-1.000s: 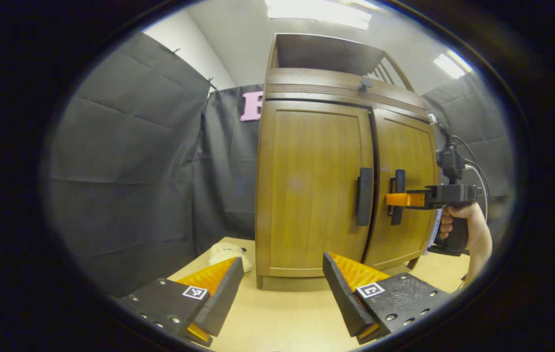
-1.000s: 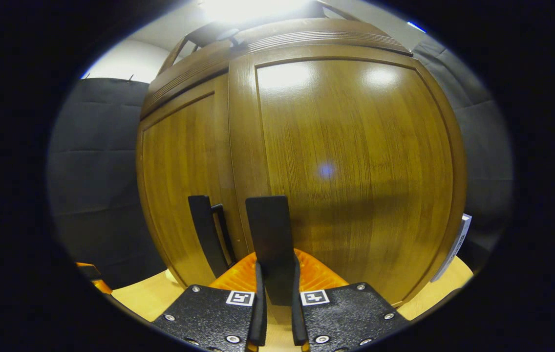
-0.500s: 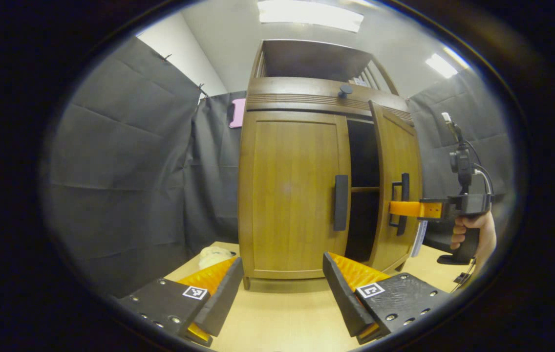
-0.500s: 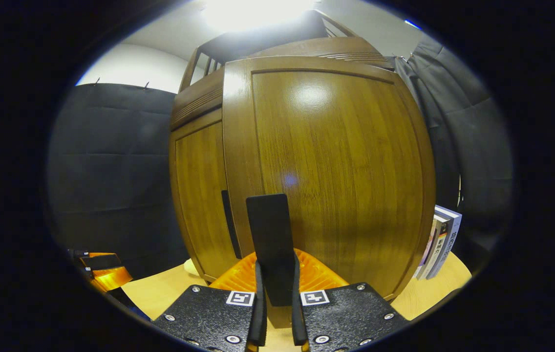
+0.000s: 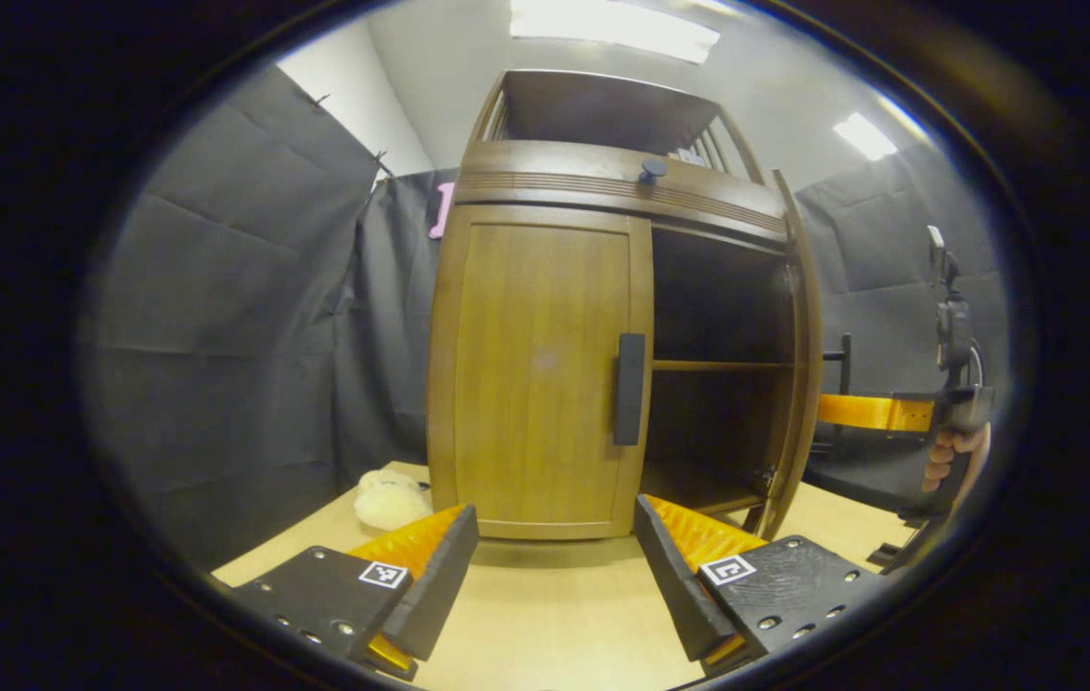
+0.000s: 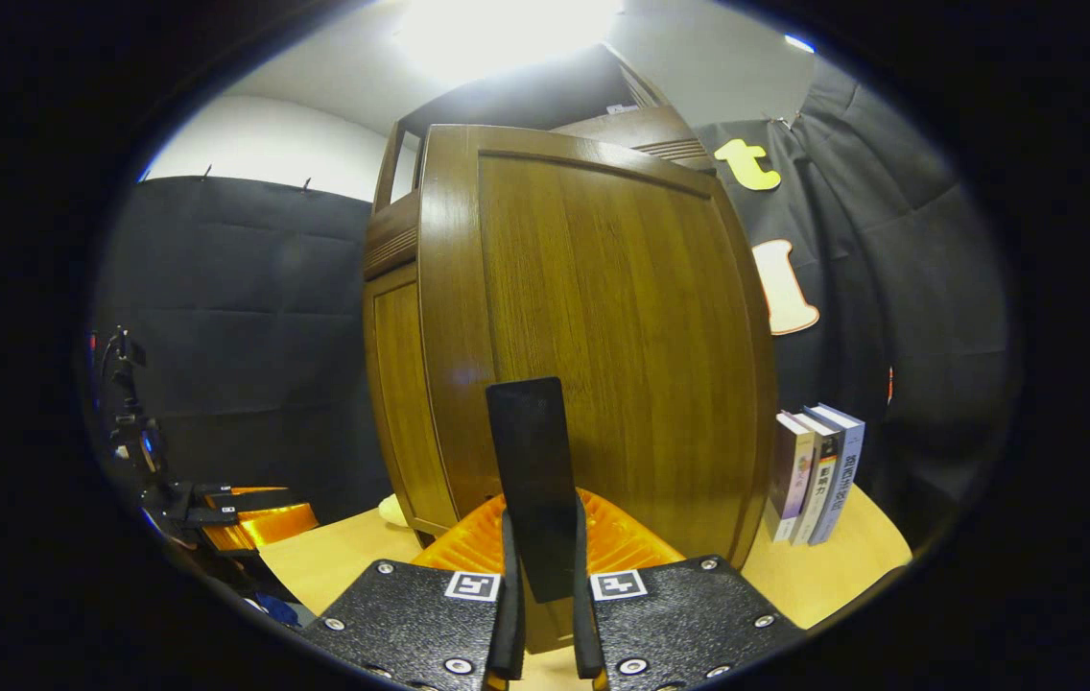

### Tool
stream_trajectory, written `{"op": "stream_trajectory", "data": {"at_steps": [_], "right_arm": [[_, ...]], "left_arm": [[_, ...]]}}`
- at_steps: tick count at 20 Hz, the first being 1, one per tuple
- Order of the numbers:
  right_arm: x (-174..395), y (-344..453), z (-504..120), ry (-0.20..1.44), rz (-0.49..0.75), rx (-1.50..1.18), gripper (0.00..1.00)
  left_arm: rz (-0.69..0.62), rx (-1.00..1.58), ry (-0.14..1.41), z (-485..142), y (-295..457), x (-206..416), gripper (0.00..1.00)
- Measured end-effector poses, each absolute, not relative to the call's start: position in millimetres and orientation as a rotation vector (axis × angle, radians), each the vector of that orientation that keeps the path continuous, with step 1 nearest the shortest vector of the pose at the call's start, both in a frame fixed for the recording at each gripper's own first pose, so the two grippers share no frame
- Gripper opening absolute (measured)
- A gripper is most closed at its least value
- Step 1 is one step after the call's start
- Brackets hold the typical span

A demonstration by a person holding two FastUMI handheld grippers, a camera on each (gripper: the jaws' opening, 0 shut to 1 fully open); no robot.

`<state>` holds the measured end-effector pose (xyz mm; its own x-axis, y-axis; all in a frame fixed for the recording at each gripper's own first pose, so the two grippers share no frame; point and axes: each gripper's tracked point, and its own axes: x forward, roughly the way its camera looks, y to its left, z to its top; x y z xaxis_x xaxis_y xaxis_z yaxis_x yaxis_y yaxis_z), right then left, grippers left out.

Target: Open the right door of the double-door shoe cabinet with the right hand, and open the left door with the left hand.

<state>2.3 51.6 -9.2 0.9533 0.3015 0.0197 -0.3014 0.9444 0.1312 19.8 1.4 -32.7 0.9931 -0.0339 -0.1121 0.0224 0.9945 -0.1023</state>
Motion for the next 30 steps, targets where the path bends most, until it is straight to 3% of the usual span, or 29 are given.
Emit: {"op": "stream_trajectory", "data": {"at_steps": [5,6,8,9,10,11,16,18,20,21,23,24,30], "right_arm": [[-7,42,3,-0.002,0.256,0.122,0.20],[-11,34,6,0.002,0.241,0.114,0.19],[-23,7,1,0.008,0.224,0.103,0.19],[-26,-2,0,0.009,0.223,0.109,0.19],[-28,-11,-4,0.014,0.224,0.124,0.19],[-30,-18,-4,0.019,0.230,0.133,0.19],[-36,-53,-8,0.023,0.219,0.115,0.18],[-36,-72,-9,0.019,0.181,0.098,0.18],[-34,-95,-10,0.011,0.136,0.103,0.14],[-31,-103,-11,0.008,0.138,0.119,0.14],[-33,-109,-12,0.006,0.170,0.155,0.04],[-33,-115,-12,0.007,0.179,0.165,0.09],[-35,-124,-16,0.008,0.223,0.213,0.11]], "left_arm": [[-0.019,-0.094,0.112,-32,0,20,0.94],[-0.020,-0.092,0.110,-31,-2,19,1.00],[-0.025,-0.086,0.108,-29,-7,20,1.00],[-0.022,-0.080,0.104,-28,-11,21,0.94],[-0.008,-0.068,0.097,-27,-13,21,0.94],[0.000,-0.056,0.099,-28,-18,23,1.00],[0.006,-0.066,0.126,-41,-25,29,0.94],[0.030,-0.080,0.128,-41,-20,27,1.00],[0.055,-0.084,0.121,-36,-14,20,1.00],[0.067,-0.078,0.115,-35,-13,17,0.94],[0.096,-0.058,0.098,-26,-5,10,1.00],[0.108,-0.050,0.090,-21,0,10,0.98],[0.131,0.018,0.080,-1,16,1,0.94]]}}
